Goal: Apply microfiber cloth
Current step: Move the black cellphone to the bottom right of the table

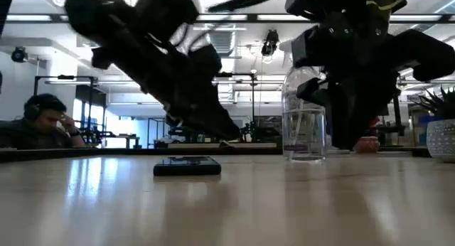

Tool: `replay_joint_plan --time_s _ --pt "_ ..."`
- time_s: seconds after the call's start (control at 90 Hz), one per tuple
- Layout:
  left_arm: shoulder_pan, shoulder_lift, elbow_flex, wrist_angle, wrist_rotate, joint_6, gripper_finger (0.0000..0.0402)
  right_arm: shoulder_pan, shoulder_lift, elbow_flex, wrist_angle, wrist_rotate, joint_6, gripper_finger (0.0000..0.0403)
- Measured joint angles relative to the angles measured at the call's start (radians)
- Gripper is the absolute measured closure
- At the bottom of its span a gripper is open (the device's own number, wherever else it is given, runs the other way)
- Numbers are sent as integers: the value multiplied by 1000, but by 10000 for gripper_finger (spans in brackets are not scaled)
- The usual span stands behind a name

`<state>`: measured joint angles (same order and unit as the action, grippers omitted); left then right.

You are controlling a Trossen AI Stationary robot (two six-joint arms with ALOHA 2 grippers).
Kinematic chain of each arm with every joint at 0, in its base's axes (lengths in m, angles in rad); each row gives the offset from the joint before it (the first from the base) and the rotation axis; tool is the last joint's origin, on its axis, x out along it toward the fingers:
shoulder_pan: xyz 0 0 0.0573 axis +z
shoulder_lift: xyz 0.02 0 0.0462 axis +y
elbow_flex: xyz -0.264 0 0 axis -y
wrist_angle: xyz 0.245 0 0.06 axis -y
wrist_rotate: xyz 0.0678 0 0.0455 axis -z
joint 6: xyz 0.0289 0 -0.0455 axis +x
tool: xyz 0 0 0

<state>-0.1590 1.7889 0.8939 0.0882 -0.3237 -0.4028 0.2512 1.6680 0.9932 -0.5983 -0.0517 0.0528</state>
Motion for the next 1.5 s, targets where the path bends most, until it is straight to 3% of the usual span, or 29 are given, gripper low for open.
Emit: replay_joint_plan --time_s 0.144,0.467,0.744,0.9,1.3,1.5 --pt "4 0 81 -233 -4 16 219 35 0 -22 3 0 62 360" --pt "4 27 93 -75 55 30 241 93 -2 -61 67 2 201 379" --pt "4 18 95 -285 70 -56 244 104 -2 -62 90 4 202 380" --pt "-17 3 99 -414 109 -110 234 100 -2 -62 118 69 142 380" --pt "-228 -44 94 -693 170 -267 250 89 -2 -62 126 109 78 380" --pt "-362 -109 89 -835 349 -501 263 84 -2 -62 133 113 76 380"
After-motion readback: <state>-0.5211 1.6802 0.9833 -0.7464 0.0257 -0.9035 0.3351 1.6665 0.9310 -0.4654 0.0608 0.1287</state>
